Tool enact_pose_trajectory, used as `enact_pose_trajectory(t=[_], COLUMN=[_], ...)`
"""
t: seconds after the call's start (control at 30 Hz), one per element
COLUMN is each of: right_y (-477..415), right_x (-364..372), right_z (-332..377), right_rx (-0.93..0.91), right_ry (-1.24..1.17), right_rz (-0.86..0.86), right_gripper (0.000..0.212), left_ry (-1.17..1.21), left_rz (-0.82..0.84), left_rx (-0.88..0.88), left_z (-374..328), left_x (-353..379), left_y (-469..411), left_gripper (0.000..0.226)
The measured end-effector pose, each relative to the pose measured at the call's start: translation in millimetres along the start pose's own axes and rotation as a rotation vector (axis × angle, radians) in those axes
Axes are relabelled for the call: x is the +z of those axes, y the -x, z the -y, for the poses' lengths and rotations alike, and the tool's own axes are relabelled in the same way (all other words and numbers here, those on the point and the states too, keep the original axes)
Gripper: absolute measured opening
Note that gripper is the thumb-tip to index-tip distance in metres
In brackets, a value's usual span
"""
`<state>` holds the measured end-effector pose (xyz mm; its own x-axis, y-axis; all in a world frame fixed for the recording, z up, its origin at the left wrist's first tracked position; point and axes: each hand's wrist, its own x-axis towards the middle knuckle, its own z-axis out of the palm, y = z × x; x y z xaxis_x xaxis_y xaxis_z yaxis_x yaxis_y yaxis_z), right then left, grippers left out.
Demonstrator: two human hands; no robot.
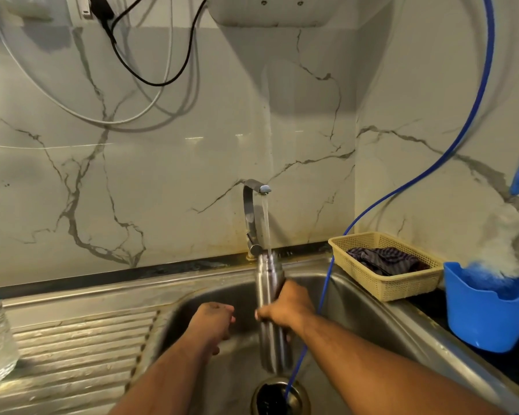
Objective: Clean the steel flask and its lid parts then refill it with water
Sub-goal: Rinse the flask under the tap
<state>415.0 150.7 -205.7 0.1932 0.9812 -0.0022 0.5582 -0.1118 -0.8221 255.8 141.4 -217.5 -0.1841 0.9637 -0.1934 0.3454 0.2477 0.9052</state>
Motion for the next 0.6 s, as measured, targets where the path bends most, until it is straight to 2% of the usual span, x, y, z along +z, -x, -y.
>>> enact_pose_trajectory(t=[0.07,0.17,0.23,0.3,0.37,0.4,0.5,0.53,0.6], right_y=[0.7,-0.2,1.6,1.5,-0.5,-3.6,-14.7,-18.0,-19.5], right_x=[1.7,-1.6,-4.6,-3.8,-7.1,-11.9,-29.5,-32.5,-30.8], right_z=[-0.8,2.6,8.2,9.2,9.3,8.5,0.3,-6.5,-19.8], right_rx=[0.014,-0.063,-0.053,-0.006,0.09,0.147,0.29,0.339,0.46], right_ry=[-0.042,-0.478,-0.742,-0.845,-0.934,-0.989,-1.042,-0.984,-0.879], right_rz=[0.071,0.151,0.221,0.254,0.222,0.161,-0.057,-0.078,0.061], right_gripper=[0.067,0.071,0.069,0.066,0.062,0.061,0.051,0.05,0.055], left_ry=[-0.023,0.004,0.275,0.559,0.666,0.671,0.541,0.474,0.36], left_rz=[0.033,0.129,0.207,0.295,0.299,0.262,0.031,-0.051,-0.184], left_rx=[-0.051,-0.196,-0.303,-0.331,-0.285,-0.236,0.019,0.109,0.304], left_z=[1.5,7.8,7.5,2.3,-3.6,-5.1,-14.8,-19.4,-25.7], left_x=[-2.8,-11.6,-18.3,-25.7,-31.9,-32.4,-27.8,-26.0,-25.8], left_y=[0.3,-1.0,-7.7,-6.9,-4.5,-4.9,0.7,4.5,12.0], left_gripper=[0.026,0.058,0.076,0.07,0.057,0.057,0.064,0.066,0.076])
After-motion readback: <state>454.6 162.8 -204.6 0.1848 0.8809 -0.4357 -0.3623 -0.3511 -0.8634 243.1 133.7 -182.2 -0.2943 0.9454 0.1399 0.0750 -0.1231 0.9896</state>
